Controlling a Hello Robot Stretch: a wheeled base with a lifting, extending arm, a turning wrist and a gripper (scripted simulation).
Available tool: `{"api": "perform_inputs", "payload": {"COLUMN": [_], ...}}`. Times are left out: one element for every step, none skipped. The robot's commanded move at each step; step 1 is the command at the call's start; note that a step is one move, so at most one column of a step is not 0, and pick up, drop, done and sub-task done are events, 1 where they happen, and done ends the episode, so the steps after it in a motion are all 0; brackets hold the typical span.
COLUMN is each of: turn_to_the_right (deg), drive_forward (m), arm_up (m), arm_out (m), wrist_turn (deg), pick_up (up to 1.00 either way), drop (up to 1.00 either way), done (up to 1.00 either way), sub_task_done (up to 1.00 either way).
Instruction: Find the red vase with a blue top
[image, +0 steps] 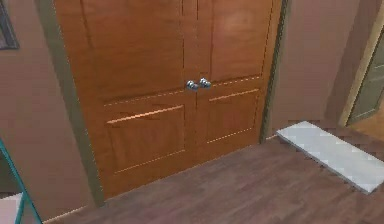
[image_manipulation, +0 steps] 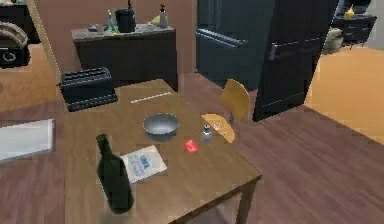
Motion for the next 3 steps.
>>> {"api": "perform_inputs", "payload": {"turn_to_the_right": [0.0,45.0,15.0], "drive_forward": [0.65,0.0,0.0], "arm_up": [0.0,0.0,0.0], "arm_out": [0.0,0.0,0.0], "wrist_turn": [0.0,0.0,0.0], "pick_up": [0.0,0.0,0.0], "drop": [0.0,0.0,0.0], "done": [0.0,0.0,0.0], "sub_task_done": [0.0,0.0,0.0]}}
